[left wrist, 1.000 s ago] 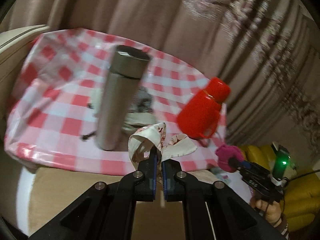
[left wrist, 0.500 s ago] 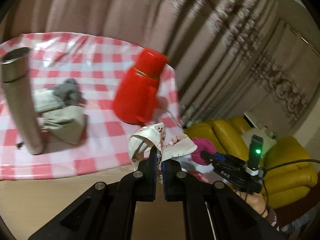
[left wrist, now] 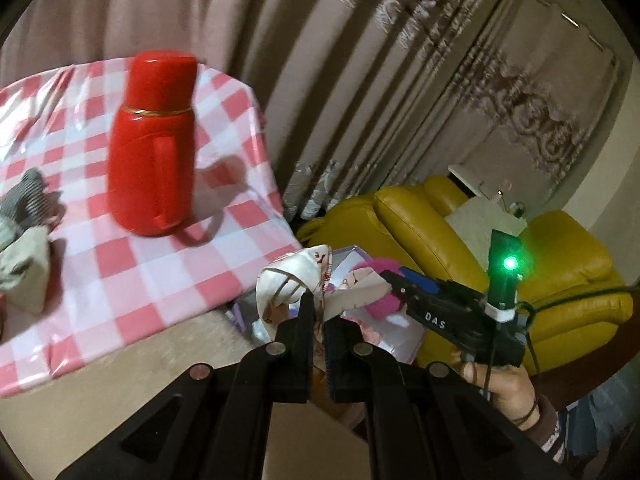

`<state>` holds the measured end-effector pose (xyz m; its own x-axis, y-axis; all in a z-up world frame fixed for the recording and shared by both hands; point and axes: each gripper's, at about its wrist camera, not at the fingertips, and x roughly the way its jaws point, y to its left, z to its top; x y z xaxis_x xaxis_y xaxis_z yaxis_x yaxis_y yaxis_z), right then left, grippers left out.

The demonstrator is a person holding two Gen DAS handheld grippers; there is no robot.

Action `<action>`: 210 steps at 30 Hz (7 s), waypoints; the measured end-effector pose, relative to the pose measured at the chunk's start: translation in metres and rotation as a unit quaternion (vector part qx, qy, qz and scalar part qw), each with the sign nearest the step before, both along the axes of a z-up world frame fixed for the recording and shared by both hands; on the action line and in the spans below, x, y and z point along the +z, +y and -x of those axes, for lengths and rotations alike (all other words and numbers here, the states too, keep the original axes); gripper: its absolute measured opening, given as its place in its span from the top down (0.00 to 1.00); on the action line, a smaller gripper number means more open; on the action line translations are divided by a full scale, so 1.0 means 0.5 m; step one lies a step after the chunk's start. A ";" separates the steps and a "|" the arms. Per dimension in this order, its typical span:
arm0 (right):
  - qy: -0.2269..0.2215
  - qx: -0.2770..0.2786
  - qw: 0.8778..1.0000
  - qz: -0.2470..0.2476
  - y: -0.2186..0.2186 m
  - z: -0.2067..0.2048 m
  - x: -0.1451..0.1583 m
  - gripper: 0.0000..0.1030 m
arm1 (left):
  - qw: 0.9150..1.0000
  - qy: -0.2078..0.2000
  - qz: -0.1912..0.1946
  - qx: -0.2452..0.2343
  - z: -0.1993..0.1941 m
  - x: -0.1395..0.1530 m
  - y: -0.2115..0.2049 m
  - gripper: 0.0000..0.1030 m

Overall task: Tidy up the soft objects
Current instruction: 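Carry hat and floral cloth over the white box and open both tools, then move both tools back over the table toward the beige drawstring bag, then grasp the beige drawstring bag with the left tool while the right tool grasps the brown sock, then carry drawstring bag and sock over the white box and open both tools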

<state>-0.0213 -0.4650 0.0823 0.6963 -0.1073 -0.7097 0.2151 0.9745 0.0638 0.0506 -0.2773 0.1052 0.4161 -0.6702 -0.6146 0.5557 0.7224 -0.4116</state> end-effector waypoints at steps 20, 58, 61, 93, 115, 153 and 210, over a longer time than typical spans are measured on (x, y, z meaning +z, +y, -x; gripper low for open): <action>0.010 0.000 1.000 0.007 0.005 0.001 -0.011 0.24 | 0.999 0.044 -0.012 0.026 -0.048 -0.055 -0.019 0.47; 0.055 0.210 0.976 -0.001 0.366 -0.200 -0.043 0.22 | 0.944 0.066 -0.222 0.236 -0.259 -0.183 0.282 0.39; 0.058 0.218 0.974 -0.001 0.377 -0.217 -0.047 0.21 | 0.925 0.080 -0.265 0.260 -0.312 -0.223 0.291 0.39; 0.084 0.264 0.961 -0.016 0.460 -0.344 -0.098 0.21 | 0.943 0.048 -0.188 0.270 -0.250 -0.195 0.358 0.96; 0.120 0.339 0.933 0.001 0.611 -0.459 -0.144 0.21 | 0.963 0.053 -0.072 0.253 -0.054 -0.171 0.416 0.96; 0.074 0.294 0.953 -0.011 0.628 -0.399 -0.082 0.75 | 0.968 -0.011 -0.029 0.250 0.017 -0.116 0.422 0.96; 0.015 -0.010 1.000 0.015 0.045 -0.012 0.032 0.72 | 0.999 -0.024 0.011 -0.023 0.036 -0.034 -0.079 0.92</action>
